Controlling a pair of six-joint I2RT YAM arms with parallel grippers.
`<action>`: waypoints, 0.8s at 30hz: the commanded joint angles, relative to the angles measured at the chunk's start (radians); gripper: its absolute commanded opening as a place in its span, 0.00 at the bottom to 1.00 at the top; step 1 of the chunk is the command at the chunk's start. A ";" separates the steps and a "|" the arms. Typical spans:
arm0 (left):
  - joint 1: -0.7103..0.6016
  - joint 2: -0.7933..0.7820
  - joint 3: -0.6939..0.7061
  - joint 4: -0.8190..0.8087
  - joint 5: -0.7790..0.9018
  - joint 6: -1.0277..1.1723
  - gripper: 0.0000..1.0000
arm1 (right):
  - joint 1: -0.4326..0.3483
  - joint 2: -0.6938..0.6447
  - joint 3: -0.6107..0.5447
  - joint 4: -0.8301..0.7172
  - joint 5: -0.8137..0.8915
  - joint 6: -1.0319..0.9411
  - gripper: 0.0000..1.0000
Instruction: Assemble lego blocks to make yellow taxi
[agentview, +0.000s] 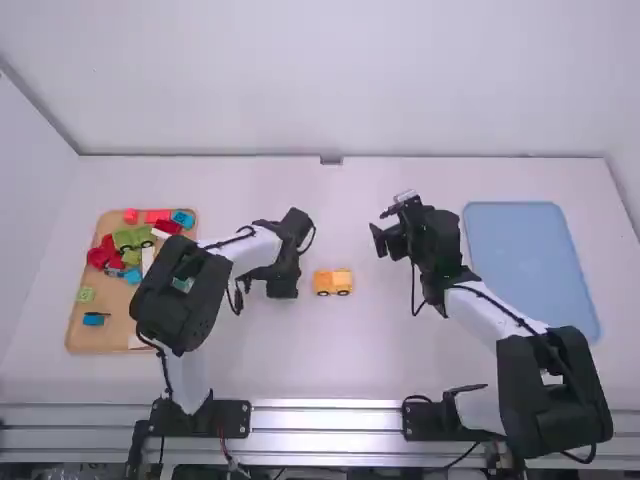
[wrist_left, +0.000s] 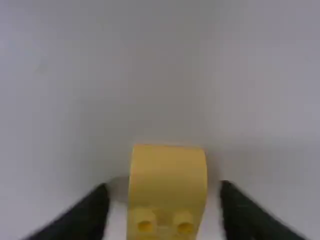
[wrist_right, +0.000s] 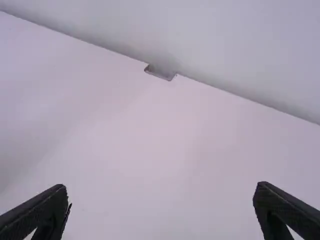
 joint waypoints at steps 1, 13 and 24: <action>0.001 0.008 -0.011 0.004 0.002 -0.039 0.99 | 0.000 0.000 -0.006 -0.002 0.002 0.002 0.98; 0.001 -0.054 0.078 -0.181 -0.100 -0.042 0.99 | 0.000 0.000 -0.006 -0.008 0.001 0.002 0.98; 0.000 -0.116 0.490 -0.803 -0.320 -0.035 0.99 | 0.000 0.000 -0.006 -0.008 0.002 0.002 0.98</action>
